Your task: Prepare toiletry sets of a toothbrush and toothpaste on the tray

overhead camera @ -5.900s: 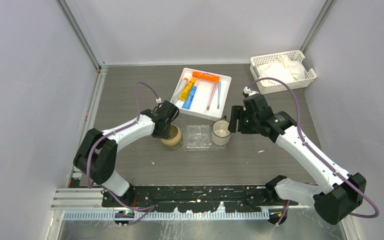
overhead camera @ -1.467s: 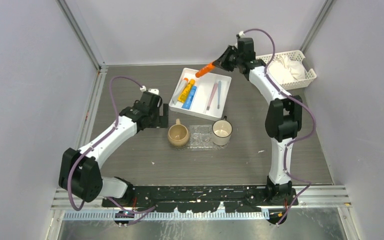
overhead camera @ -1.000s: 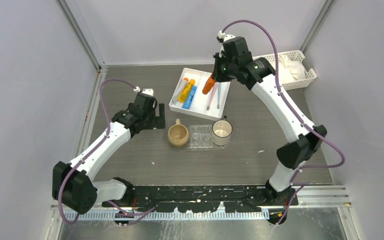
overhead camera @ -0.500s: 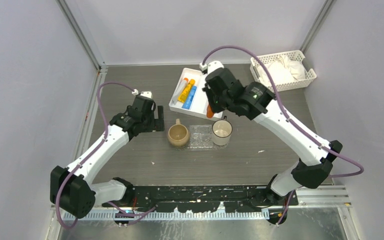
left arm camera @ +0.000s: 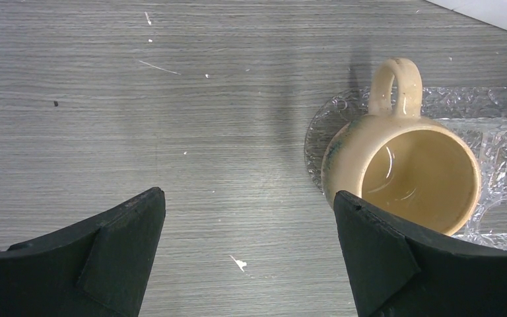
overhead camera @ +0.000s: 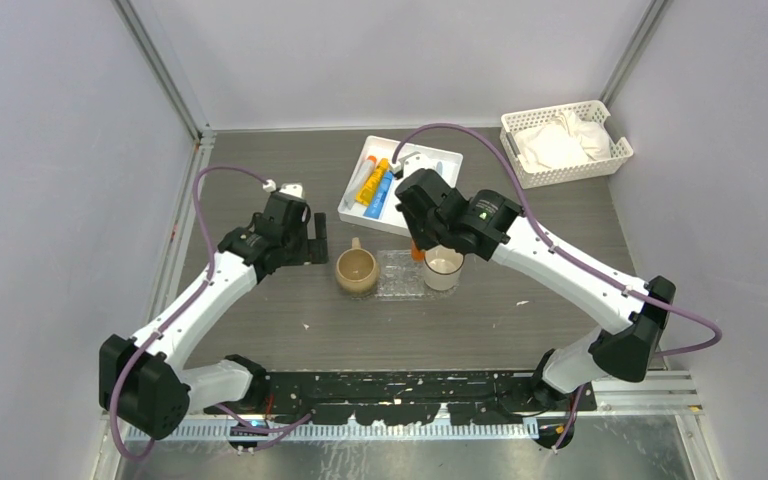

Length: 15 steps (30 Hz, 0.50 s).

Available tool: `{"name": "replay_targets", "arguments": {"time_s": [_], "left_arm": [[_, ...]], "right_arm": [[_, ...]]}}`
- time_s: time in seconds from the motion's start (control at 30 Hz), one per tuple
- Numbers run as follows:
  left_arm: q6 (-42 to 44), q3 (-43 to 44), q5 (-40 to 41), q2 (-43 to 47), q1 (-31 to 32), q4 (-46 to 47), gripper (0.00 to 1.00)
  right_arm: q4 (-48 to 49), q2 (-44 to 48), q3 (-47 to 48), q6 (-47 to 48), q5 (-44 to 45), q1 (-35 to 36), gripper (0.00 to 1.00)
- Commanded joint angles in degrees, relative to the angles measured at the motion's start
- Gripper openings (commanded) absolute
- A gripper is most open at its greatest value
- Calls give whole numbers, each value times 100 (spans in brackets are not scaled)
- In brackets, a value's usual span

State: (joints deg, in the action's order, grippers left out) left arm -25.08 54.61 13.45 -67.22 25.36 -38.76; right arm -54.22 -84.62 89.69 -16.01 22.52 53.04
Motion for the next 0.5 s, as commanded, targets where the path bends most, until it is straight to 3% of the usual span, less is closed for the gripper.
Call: {"name": "replay_targets", "arguments": {"time_s": [0.0, 0.47], "left_arm": [[-22, -53, 27, 197, -40, -31, 100], [-27, -160, 61, 216, -40, 11, 100]], "right_arm": [[385, 179, 36, -102, -89, -11, 1], [497, 7, 110, -106, -328, -12, 1]]}}
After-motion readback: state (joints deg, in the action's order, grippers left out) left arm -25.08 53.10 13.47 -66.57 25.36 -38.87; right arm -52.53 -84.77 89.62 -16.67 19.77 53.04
